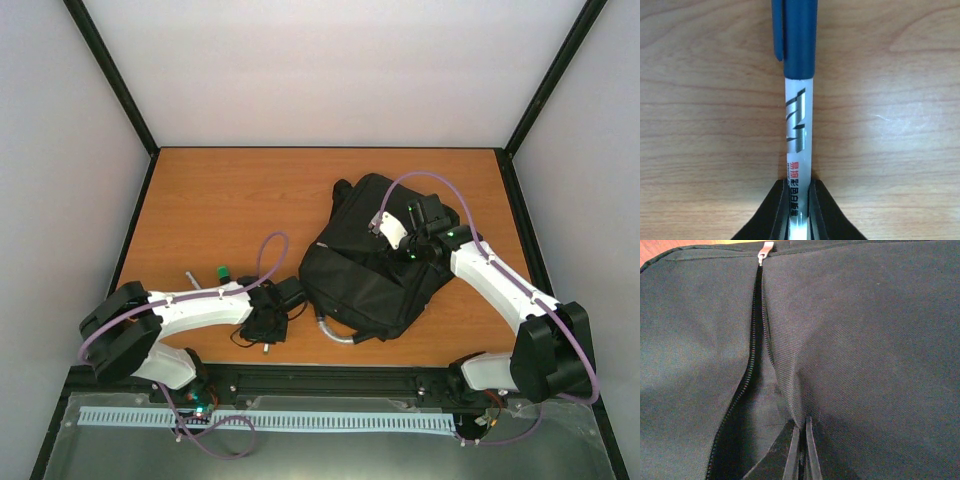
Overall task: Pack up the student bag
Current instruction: Pick up the stationery from the center of the board, then place the stationery in the student bag.
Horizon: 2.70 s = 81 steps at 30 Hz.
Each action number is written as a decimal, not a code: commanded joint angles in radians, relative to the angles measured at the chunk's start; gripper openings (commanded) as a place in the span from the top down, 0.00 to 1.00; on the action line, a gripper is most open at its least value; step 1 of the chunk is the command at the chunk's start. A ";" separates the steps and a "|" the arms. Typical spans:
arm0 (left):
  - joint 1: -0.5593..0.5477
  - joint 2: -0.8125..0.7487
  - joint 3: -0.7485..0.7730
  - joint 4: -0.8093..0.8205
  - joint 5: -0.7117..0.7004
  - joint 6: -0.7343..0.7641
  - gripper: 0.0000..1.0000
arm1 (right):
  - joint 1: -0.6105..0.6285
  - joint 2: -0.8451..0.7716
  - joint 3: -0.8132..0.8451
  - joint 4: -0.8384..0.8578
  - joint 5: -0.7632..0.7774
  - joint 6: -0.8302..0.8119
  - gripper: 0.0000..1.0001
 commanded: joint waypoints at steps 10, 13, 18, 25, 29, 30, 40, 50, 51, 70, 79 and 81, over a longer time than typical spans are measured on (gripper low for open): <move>-0.011 -0.171 0.149 -0.150 -0.090 -0.002 0.99 | 0.001 -0.034 -0.001 0.030 -0.034 0.003 0.96; -0.011 -0.242 0.211 -0.096 -0.068 0.075 0.99 | 0.001 -0.047 -0.002 0.036 -0.035 0.006 0.97; -0.010 -0.248 0.285 0.054 0.038 0.221 0.99 | 0.000 -0.075 -0.010 0.048 -0.032 0.003 0.97; -0.011 -0.084 0.372 0.319 0.265 0.417 0.99 | -0.001 -0.128 -0.024 0.071 -0.015 0.007 0.97; -0.011 0.032 0.420 0.426 0.376 0.454 0.99 | -0.002 -0.141 -0.026 0.075 -0.022 0.009 0.97; -0.011 0.062 0.437 0.429 0.385 0.464 0.99 | -0.001 -0.143 -0.026 0.074 -0.025 0.009 0.97; -0.005 0.281 0.556 0.411 0.421 0.524 0.99 | -0.012 -0.168 -0.034 0.079 -0.052 0.008 0.97; 0.000 0.330 0.549 0.399 0.378 0.498 0.99 | -0.015 -0.170 -0.038 0.084 -0.075 0.003 0.97; 0.001 0.343 0.561 0.391 0.368 0.492 0.99 | -0.015 -0.171 -0.038 0.081 -0.084 0.001 0.97; 0.013 0.348 0.787 0.268 0.196 0.464 0.84 | -0.015 -0.098 -0.030 0.047 -0.123 -0.022 0.97; 0.003 0.205 0.655 0.260 0.172 0.421 0.49 | -0.015 -0.088 -0.028 0.044 -0.124 -0.021 0.97; 0.002 0.150 0.601 0.263 0.143 0.405 0.45 | -0.015 -0.088 -0.028 0.044 -0.123 -0.022 0.97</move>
